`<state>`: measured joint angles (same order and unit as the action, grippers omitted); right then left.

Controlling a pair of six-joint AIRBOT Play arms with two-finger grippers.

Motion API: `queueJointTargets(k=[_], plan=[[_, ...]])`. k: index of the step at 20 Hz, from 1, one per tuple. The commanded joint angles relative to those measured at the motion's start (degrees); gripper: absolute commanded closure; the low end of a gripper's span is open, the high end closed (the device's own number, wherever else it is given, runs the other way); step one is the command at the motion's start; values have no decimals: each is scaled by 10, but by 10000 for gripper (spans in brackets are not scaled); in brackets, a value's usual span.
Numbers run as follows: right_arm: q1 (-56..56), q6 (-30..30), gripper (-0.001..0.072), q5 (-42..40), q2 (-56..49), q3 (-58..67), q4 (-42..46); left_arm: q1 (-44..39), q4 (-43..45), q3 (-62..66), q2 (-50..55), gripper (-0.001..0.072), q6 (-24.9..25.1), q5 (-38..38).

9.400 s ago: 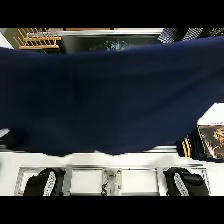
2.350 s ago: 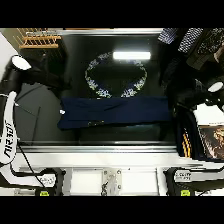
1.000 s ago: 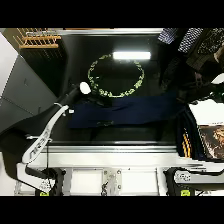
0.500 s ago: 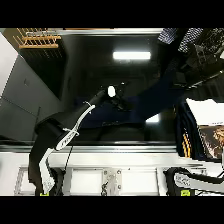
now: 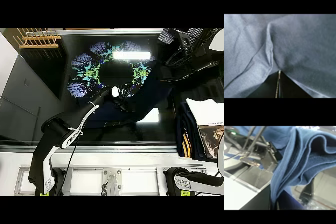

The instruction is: Fold the clothes and pants, and hang the long-sleeved shirts on hangers.

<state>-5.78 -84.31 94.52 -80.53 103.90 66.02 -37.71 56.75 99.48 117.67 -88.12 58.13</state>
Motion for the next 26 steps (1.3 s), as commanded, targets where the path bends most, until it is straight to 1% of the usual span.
queueJointTargets(k=[1, 6, 11, 13, 18, 21, 23, 24, 25, 26], plan=[[-27, -11, 702, -4, 0, 4, 0, 10, 2, 2, -10, 700, -4, 2], [-75, -30, 702, -40, -2, 4, -2, 73, 3, 2, -69, 700, -2, 7], [-150, -77, 702, -85, -27, 4, -2, 173, 7, 2, -136, 700, -2, 30], [-189, -98, 702, -118, -46, 4, -2, 215, 7, 2, -163, 700, 1, 41], [-290, -151, 701, -215, -127, 4, -2, 313, 7, 2, -228, 700, 37, 90], [-342, -165, 701, -280, -191, 4, -2, 366, 7, 1, -262, 700, 52, 115], [-373, -169, 700, -329, -235, 4, -5, 397, 7, 1, -281, 700, 52, 130], [-387, -169, 686, -355, -257, 4, -7, 410, 7, 1, -289, 700, 52, 136], [-402, -169, 541, -392, -279, 4, -10, 422, 7, 1, -297, 700, 53, 140], [-415, -168, 256, -433, -297, 4, -21, 429, 7, 1, -304, 700, 53, 139]])
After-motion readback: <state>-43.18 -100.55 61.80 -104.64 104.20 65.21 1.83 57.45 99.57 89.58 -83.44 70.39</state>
